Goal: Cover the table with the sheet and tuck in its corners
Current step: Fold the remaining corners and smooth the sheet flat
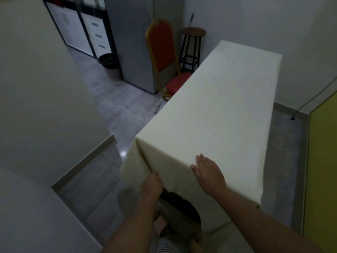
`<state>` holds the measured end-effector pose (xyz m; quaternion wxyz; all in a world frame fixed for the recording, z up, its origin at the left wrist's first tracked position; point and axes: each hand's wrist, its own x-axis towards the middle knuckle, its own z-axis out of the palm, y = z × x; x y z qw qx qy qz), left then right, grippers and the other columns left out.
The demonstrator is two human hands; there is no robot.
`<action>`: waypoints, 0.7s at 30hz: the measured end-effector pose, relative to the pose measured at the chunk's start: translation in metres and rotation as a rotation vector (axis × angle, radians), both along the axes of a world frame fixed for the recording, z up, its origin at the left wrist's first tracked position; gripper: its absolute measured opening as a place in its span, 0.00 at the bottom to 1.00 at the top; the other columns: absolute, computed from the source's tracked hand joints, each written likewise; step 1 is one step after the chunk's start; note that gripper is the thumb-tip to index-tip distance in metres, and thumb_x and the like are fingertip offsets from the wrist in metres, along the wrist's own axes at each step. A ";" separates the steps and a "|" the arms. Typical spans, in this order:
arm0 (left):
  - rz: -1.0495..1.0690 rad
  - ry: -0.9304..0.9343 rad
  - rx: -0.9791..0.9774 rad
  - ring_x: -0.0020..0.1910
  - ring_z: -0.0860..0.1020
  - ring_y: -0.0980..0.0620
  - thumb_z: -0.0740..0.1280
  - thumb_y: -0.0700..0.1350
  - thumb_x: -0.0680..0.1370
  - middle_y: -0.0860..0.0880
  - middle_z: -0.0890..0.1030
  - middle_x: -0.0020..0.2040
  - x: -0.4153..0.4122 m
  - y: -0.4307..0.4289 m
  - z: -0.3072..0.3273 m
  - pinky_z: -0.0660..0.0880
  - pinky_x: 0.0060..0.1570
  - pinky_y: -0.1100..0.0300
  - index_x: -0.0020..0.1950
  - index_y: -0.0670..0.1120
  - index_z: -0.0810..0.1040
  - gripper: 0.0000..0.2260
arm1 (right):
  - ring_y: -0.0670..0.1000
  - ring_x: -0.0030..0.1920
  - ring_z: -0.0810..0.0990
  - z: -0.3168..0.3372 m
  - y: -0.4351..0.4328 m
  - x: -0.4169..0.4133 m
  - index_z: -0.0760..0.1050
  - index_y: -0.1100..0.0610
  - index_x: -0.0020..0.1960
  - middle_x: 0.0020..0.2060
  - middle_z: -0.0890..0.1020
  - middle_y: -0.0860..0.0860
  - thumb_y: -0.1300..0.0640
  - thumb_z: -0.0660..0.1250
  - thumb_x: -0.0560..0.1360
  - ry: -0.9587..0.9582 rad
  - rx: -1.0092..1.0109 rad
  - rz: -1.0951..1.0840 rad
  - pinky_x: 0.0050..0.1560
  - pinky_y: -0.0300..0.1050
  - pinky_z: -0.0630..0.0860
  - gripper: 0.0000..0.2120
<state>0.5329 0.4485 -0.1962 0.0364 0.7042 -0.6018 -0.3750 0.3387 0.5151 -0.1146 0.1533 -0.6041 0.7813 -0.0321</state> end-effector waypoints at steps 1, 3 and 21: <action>0.036 -0.003 -0.086 0.55 0.78 0.43 0.58 0.45 0.79 0.43 0.80 0.58 0.003 -0.002 0.008 0.73 0.51 0.55 0.60 0.47 0.77 0.13 | 0.52 0.75 0.58 0.002 0.002 0.000 0.56 0.57 0.76 0.75 0.60 0.54 0.39 0.39 0.79 -0.007 0.005 -0.012 0.74 0.51 0.54 0.32; 0.168 0.072 -0.217 0.48 0.77 0.42 0.59 0.43 0.78 0.42 0.80 0.52 0.010 -0.010 0.028 0.72 0.46 0.54 0.52 0.47 0.76 0.07 | 0.53 0.75 0.57 0.001 0.004 0.002 0.55 0.57 0.76 0.76 0.59 0.54 0.41 0.41 0.81 -0.024 0.017 -0.034 0.74 0.51 0.54 0.30; 0.460 0.225 -0.362 0.64 0.73 0.40 0.57 0.38 0.78 0.42 0.74 0.66 0.010 -0.090 0.030 0.71 0.62 0.45 0.70 0.43 0.68 0.19 | 0.53 0.71 0.65 -0.015 0.006 0.018 0.67 0.56 0.71 0.72 0.68 0.53 0.40 0.38 0.75 -0.031 -0.188 -0.355 0.72 0.53 0.56 0.35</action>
